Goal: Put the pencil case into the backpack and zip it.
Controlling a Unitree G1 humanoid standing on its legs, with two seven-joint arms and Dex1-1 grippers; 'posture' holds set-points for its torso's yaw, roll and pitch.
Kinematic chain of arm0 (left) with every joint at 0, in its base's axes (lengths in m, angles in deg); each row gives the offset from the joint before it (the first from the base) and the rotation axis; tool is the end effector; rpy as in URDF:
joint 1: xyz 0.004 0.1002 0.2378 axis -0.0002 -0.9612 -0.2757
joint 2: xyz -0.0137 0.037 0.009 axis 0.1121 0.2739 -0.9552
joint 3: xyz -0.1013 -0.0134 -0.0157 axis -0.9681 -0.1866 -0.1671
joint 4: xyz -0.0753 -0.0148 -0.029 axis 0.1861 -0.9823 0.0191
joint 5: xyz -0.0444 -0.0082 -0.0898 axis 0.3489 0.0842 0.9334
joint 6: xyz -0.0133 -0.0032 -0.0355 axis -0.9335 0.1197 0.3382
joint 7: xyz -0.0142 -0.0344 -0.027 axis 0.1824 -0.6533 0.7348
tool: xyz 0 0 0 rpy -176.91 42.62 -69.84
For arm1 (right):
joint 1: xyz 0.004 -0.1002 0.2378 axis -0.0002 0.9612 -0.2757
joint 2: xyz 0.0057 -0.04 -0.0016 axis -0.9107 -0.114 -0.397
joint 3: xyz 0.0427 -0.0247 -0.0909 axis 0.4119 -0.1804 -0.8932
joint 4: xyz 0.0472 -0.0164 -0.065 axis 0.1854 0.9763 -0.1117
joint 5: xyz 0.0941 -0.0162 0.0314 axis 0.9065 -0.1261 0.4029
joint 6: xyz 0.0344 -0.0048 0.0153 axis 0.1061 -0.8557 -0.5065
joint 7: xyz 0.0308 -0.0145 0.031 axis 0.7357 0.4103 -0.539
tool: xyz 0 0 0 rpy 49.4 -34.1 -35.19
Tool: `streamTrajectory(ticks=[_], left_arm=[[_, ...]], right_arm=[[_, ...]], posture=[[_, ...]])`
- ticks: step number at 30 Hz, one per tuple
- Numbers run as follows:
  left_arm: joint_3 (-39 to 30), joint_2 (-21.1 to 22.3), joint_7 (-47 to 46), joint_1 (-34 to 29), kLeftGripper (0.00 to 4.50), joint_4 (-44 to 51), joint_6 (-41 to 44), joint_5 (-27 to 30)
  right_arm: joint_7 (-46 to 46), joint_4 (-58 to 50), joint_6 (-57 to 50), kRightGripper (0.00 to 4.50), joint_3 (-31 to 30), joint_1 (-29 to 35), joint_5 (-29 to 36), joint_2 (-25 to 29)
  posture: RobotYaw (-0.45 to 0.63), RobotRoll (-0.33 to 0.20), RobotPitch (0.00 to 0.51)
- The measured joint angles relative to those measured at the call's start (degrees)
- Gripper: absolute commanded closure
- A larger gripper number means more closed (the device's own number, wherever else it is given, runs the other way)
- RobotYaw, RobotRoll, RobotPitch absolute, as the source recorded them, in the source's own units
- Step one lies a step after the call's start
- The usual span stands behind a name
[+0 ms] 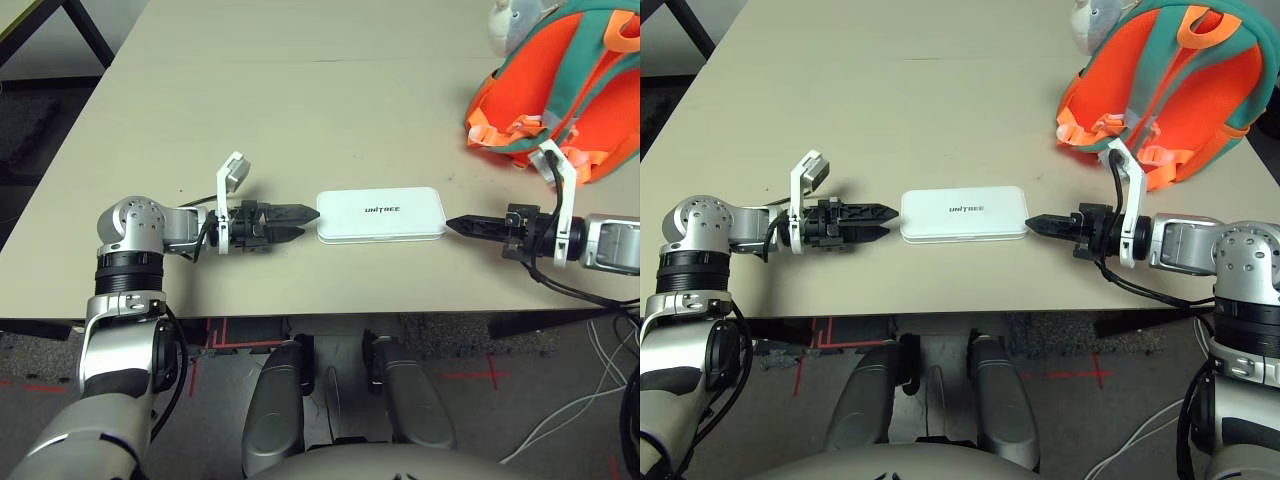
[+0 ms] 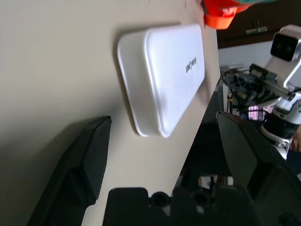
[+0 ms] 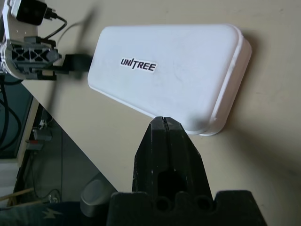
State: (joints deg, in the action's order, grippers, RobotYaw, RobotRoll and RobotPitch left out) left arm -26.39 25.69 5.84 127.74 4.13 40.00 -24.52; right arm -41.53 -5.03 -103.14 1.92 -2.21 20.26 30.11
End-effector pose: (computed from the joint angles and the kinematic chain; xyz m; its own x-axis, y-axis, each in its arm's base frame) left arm 0.2995 0.2272 0.1514 0.3681 -0.8865 -0.2804 0.3558 0.4130 -0.8384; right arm 0.2411 -0.2635 0.1813 0.5335 0.7614 -0.3683 -0.5180 0.6384 0.5693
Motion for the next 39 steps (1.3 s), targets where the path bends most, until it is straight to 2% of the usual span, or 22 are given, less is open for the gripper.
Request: streamTrajectory(ticks=[13, 27, 39], left_arm=[[2.05, -0.30, 5.58, 2.65, 0.00, -3.21, -1.97, -2.77], [1.96, -1.20, 6.61, 2.27, 0.00, 1.12, 1.86, -2.60], [3.14, -4.69, 6.20, 3.23, 0.00, 1.15, 1.33, -3.52]], right_arm=[[-1.76, 0.23, 1.66, 4.48, -1.20, -1.63, -4.11, -0.41], [-3.69, 0.38, 0.71, 4.48, 0.66, -2.55, -7.40, 8.38], [-2.66, -1.60, -1.72, 4.48, -5.14, -4.34, -11.27, 6.29]], posture=[[0.01, 0.000, 0.304], [0.00, 0.000, 0.307], [0.00, 0.000, 0.318]])
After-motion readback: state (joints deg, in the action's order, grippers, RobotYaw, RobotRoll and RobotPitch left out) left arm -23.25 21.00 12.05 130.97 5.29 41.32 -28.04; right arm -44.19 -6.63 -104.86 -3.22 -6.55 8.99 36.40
